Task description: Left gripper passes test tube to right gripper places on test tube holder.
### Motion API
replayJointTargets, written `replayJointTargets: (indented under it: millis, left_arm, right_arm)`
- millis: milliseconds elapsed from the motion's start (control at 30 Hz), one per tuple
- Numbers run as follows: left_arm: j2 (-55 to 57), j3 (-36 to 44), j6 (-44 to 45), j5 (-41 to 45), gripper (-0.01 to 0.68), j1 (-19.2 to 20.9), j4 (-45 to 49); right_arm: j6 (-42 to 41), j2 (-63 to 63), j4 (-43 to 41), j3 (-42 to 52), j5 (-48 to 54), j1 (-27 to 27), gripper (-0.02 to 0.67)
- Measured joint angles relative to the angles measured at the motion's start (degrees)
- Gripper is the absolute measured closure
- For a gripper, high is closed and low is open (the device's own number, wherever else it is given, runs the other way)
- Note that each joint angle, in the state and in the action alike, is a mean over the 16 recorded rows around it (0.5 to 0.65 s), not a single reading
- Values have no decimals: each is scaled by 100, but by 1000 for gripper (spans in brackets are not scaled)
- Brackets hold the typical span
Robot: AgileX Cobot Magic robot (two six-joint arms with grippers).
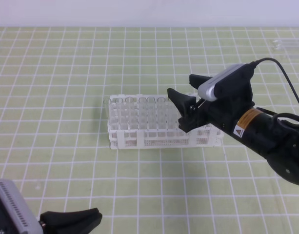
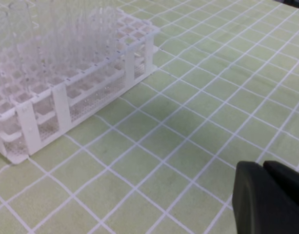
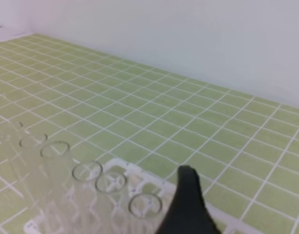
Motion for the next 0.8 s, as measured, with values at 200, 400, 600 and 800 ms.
replayJointTargets:
  millis: [200, 400, 600, 800]
  left_arm:
    - [-1, 0, 0, 2, 672, -1, -1]
    - [-3, 1, -2, 11, 672, -1, -3]
    - [-1, 1, -1, 8, 672, -1, -2]
    - [-3, 1, -2, 11, 672, -1, -3]
  right_arm:
    - [8, -165, 0, 0, 114, -4, 600]
    - [19, -353, 0, 0, 242, -6, 599]
    - [32, -546, 3, 1, 248, -6, 599]
    - [38, -728, 18, 1, 101, -6, 600]
